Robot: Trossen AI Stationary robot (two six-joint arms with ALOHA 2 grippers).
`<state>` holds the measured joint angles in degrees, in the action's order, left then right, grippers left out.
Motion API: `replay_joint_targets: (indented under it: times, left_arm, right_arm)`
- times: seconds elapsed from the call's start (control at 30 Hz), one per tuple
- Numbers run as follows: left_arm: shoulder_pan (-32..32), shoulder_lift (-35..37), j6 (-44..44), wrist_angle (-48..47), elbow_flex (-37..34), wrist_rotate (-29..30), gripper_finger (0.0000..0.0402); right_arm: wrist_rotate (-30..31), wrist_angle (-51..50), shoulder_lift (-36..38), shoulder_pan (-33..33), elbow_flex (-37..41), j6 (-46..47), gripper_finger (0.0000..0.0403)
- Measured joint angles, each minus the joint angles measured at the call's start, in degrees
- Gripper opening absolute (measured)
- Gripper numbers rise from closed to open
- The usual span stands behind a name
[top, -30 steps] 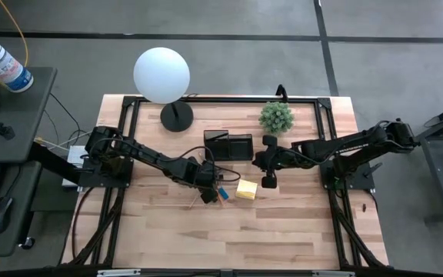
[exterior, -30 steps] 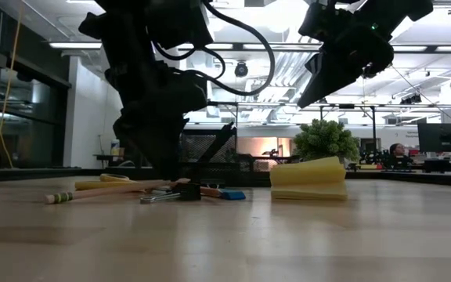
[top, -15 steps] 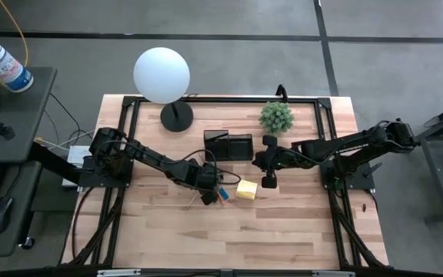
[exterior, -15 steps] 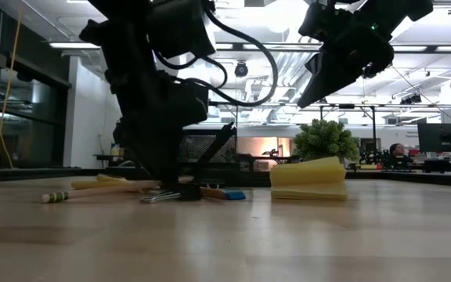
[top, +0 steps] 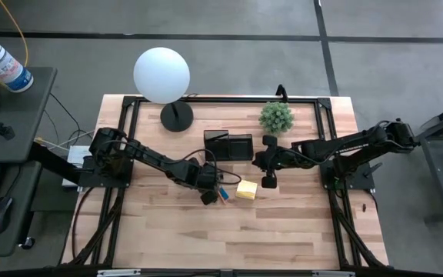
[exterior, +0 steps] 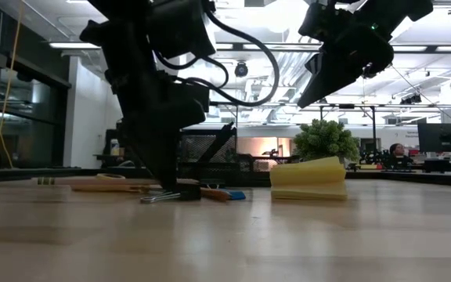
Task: Pick and place office supplies into organizer
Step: Put the pink pencil into the black organizer
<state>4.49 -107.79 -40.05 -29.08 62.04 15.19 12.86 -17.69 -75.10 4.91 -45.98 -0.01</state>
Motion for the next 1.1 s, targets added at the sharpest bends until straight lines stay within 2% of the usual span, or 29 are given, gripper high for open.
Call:
replay_joint_targets:
  times: [0.2, 0.47, 0.57, 0.73, 1.1]
  left_arm:
    - [0.0, -0.19, 2.33, -7.43, 2.69, -0.69, 0.0007]
    - [0.02, -0.22, 7.32, -17.91, 11.48, 1.46, 0.0005]
    - [0.02, -0.22, 9.46, -22.98, 15.15, 4.53, 0.0007]
    - [0.02, -0.15, 13.42, -28.55, 20.42, 13.3, 0.0004]
    - [-0.91, 4.82, 17.96, -24.88, 21.37, 28.22, 0.0003]
  right_arm:
    - [0.0, 0.0, 0.01, 0.0, 0.0, 0.0, 0.0012]
    - [0.01, -0.06, 0.0, 0.0, 0.0, 0.02, 0.0012]
    - [0.01, -0.5, 0.0, 0.0, 0.0, 0.12, 0.0012]
    - [0.02, -2.71, -0.01, 0.0, 0.0, 2.45, 0.0012]
    - [1.22, -5.39, -0.01, 2.86, 0.0, 4.1, 0.0012]
